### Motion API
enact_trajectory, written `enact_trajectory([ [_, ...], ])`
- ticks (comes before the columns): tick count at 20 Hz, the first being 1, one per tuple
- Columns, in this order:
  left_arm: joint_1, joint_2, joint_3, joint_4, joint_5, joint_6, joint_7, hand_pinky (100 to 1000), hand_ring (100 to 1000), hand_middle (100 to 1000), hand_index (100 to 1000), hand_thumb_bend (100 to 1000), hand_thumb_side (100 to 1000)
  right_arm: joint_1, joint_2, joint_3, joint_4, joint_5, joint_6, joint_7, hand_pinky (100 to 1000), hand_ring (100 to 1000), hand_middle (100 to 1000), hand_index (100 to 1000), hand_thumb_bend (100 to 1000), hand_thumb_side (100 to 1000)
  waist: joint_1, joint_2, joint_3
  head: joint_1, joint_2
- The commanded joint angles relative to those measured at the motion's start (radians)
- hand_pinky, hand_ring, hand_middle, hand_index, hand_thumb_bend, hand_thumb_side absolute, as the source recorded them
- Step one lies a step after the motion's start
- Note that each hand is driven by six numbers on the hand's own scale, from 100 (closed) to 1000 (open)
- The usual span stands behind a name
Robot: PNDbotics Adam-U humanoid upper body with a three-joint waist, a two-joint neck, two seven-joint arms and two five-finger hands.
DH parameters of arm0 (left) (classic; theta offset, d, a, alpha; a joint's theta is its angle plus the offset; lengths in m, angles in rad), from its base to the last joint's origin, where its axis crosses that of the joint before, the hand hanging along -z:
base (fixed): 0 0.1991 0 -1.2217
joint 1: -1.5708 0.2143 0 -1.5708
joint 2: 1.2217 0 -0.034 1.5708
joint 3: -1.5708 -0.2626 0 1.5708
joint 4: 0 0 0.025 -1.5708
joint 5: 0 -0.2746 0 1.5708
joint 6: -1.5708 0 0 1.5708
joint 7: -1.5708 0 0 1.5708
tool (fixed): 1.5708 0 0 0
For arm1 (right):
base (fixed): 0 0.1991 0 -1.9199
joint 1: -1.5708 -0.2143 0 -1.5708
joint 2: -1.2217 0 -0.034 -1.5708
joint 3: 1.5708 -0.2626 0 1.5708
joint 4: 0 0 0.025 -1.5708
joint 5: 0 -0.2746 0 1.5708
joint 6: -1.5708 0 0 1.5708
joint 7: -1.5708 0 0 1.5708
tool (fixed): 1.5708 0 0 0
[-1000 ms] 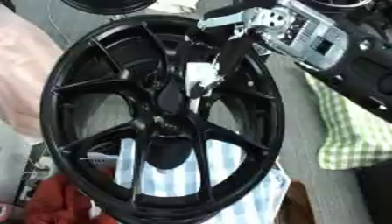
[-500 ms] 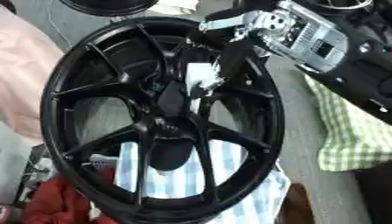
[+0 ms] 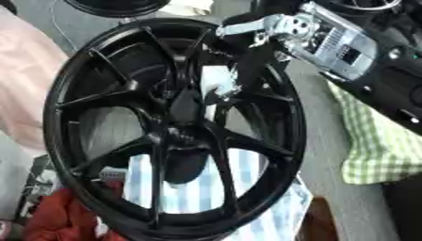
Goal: Pull the pin out of the wheel hub.
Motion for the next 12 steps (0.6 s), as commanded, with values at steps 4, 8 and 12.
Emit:
enact_trajectory([
  [4, -0.008, 0.018, 0.005, -0.019, 0.004, 0.002, -0.003, 749, 707, 761, 803, 153, 838, -0.025, -0.029, -0.023, -0.011, -0.033, -0.021, -0.028, 733, 663, 417, 592, 487, 183, 0.008, -0.016, -0.004, 0.003, -0.006],
  [8, -0.007, 0.017, 0.005, -0.019, 0.006, 0.003, -0.003, 749, 707, 761, 802, 154, 839, -0.025, -0.033, -0.020, -0.008, -0.039, -0.033, -0.029, 733, 660, 413, 583, 469, 151, 0.007, -0.017, -0.007, 0.007, -0.006],
  [12, -0.006, 0.018, 0.005, -0.019, 0.009, 0.004, -0.004, 749, 707, 760, 798, 155, 838, -0.027, -0.034, -0.019, -0.009, -0.046, -0.046, -0.028, 733, 657, 411, 576, 456, 127, 0.007, -0.019, -0.010, 0.010, -0.005],
])
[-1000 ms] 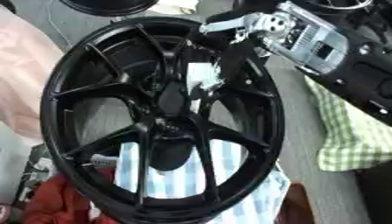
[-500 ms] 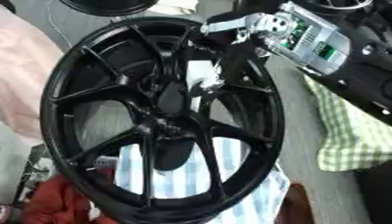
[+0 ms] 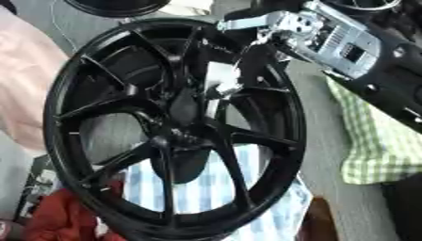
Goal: Pull the pin out of the wheel hub.
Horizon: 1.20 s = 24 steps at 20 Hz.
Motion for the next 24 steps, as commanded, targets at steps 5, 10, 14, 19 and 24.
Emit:
enact_trajectory([
  [5, -0.005, 0.019, 0.005, -0.019, 0.009, 0.002, 0.000, 749, 707, 757, 796, 155, 836, -0.025, -0.033, -0.016, -0.008, -0.025, -0.030, -0.006, 734, 652, 414, 574, 450, 120, 0.008, -0.023, -0.004, 0.006, -0.005],
  [10, -0.006, 0.019, 0.005, -0.019, 0.012, 0.003, -0.001, 748, 707, 756, 793, 156, 836, -0.021, -0.036, -0.013, -0.002, -0.028, -0.040, -0.002, 731, 638, 394, 572, 454, 100, 0.008, -0.025, -0.011, 0.010, -0.006],
  [14, -0.006, 0.020, 0.005, -0.019, 0.015, 0.004, -0.001, 748, 707, 756, 791, 156, 834, -0.021, -0.038, -0.015, -0.002, -0.033, -0.057, -0.002, 731, 629, 371, 573, 454, 100, 0.009, -0.028, -0.014, 0.011, -0.008],
  [19, -0.007, 0.021, 0.005, -0.019, 0.017, 0.004, -0.001, 747, 707, 755, 789, 156, 831, -0.024, -0.037, -0.016, 0.001, -0.036, -0.073, -0.002, 731, 621, 348, 556, 444, 100, 0.010, -0.031, -0.017, 0.009, -0.008],
  [24, -0.007, 0.024, 0.004, -0.019, 0.021, 0.004, 0.000, 747, 708, 755, 787, 157, 827, -0.042, -0.031, -0.013, 0.007, -0.037, -0.100, -0.008, 730, 616, 337, 549, 432, 100, 0.010, -0.041, -0.022, 0.010, -0.003],
])
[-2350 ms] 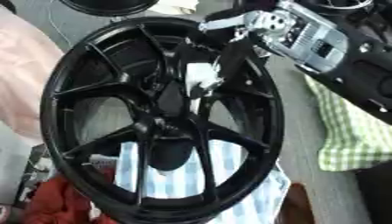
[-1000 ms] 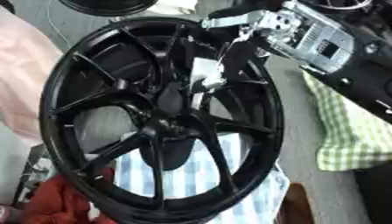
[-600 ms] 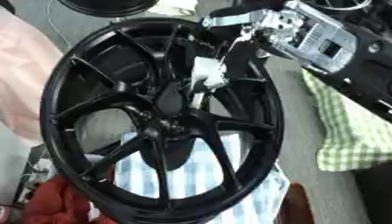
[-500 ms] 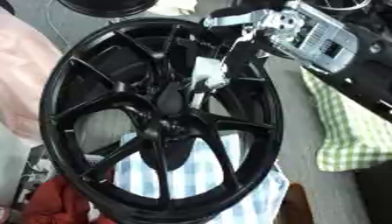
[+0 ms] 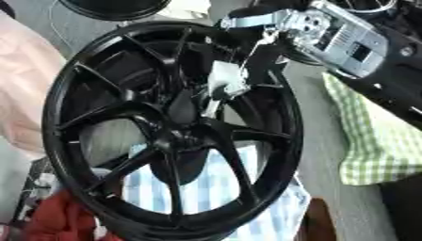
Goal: Pull the pin out of the wheel hub.
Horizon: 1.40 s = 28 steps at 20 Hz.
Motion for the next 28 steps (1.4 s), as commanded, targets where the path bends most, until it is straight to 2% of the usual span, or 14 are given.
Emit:
enact_trajectory([
  [1, -0.007, 0.025, 0.005, -0.019, 0.008, 0.002, 0.001, 747, 708, 756, 787, 157, 827, -0.034, -0.020, -0.011, 0.002, -0.005, -0.020, -0.005, 729, 615, 337, 549, 431, 100, 0.009, -0.024, -0.003, 0.002, -0.001],
  [7, -0.006, 0.028, 0.005, -0.019, 0.012, 0.004, 0.002, 746, 708, 756, 785, 160, 824, -0.076, 0.004, 0.006, 0.025, 0.010, -0.040, -0.021, 718, 607, 332, 548, 422, 100, 0.001, -0.037, -0.009, 0.004, 0.012],
  [14, -0.006, 0.033, 0.007, -0.019, 0.017, 0.009, 0.005, 746, 709, 757, 784, 165, 819, -0.102, 0.015, 0.018, 0.046, 0.022, -0.062, -0.046, 710, 603, 331, 549, 417, 100, -0.015, -0.053, -0.016, 0.004, 0.011],
  [28, -0.004, 0.039, 0.012, -0.019, 0.026, 0.013, 0.011, 746, 711, 758, 784, 169, 809, -0.106, -0.023, 0.022, 0.079, 0.033, -0.144, -0.111, 703, 607, 331, 546, 408, 100, -0.029, -0.081, -0.033, -0.009, 0.016],
])
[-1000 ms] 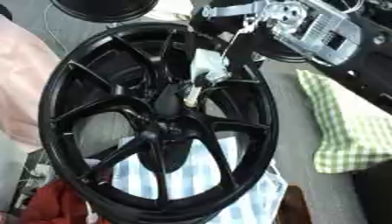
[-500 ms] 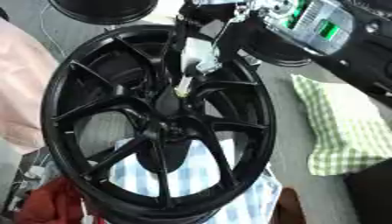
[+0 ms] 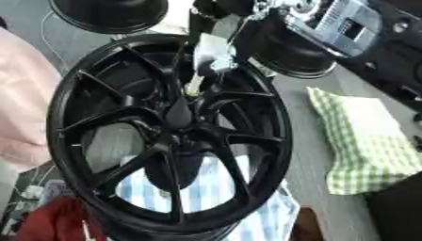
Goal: Pull the pin out of the wheel hub.
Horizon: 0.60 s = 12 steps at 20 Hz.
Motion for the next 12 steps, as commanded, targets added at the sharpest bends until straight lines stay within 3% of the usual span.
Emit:
enact_trajectory([
  [1, -0.005, 0.037, 0.012, -0.019, 0.001, 0.001, 0.003, 746, 711, 758, 783, 169, 809, -0.014, -0.051, -0.014, 0.008, 0.011, -0.026, -0.017, 704, 608, 331, 546, 408, 100, 0.008, -0.021, -0.003, -0.007, 0.006],
  [12, -0.009, 0.041, 0.013, -0.019, 0.004, -0.002, 0.005, 745, 711, 759, 784, 168, 804, 0.032, -0.149, -0.048, 0.027, 0.002, -0.134, -0.096, 701, 609, 328, 544, 398, 100, 0.011, -0.024, -0.011, -0.001, 0.004],
])
